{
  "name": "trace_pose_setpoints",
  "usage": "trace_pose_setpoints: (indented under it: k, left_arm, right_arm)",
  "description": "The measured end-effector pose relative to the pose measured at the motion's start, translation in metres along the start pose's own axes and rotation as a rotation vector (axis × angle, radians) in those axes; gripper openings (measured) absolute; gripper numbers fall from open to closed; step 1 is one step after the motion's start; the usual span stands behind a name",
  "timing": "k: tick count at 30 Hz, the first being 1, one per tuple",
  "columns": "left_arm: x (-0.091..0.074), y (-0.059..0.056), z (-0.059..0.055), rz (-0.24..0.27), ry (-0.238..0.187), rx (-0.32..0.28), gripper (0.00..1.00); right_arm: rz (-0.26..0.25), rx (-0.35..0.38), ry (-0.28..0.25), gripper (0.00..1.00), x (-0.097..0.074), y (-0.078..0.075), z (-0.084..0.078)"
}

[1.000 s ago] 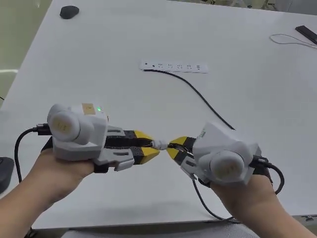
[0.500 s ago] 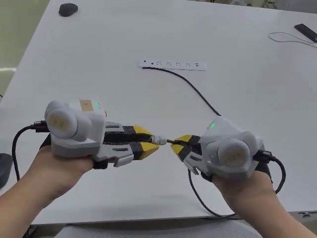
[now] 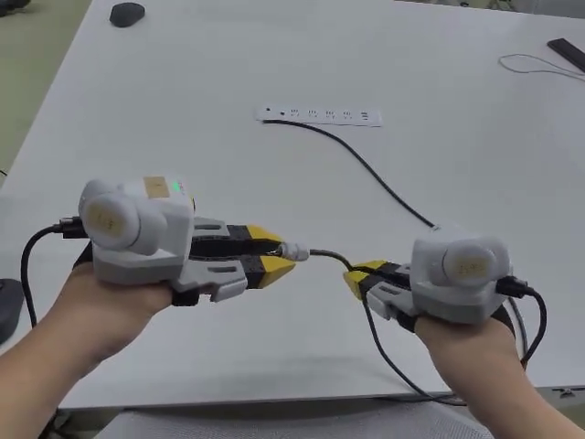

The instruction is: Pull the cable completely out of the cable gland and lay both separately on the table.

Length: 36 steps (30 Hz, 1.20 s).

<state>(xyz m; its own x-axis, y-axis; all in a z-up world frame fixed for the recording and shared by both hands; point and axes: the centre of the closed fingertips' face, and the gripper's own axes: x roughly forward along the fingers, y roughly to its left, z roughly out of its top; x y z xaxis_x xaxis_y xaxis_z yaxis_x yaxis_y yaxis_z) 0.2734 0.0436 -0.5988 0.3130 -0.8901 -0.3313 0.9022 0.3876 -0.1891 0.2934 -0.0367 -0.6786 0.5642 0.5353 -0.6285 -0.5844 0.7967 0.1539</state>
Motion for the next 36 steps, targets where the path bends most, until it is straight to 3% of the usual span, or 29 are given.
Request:
trace_pose_setpoints:
  k: [3, 8, 15, 23, 36]
  left_arm:
    - [0.001, 0.000, 0.000, 0.001, -0.001, -0.001, 0.15]
    - [0.001, -0.001, 0.001, -0.001, -0.004, -0.002, 0.15]
    - [0.002, -0.002, 0.001, -0.001, -0.003, -0.001, 0.15]
    - [0.003, -0.003, 0.001, -0.001, -0.002, -0.005, 0.15]
    - [0.001, 0.000, 0.002, 0.013, -0.003, -0.020, 0.15]
  right_arm:
    - [-0.008, 0.048, 0.012, 0.00, 0.001, -0.007, -0.009]
    - [-0.014, 0.200, 0.032, 0.00, 0.002, -0.019, -0.025]
    - [-0.026, 0.284, 0.056, 0.00, 0.003, -0.028, -0.040]
    - [-0.031, 0.272, 0.043, 0.01, 0.001, -0.028, -0.037]
    - [-0.035, 0.133, 0.046, 0.02, -0.003, -0.023, -0.037]
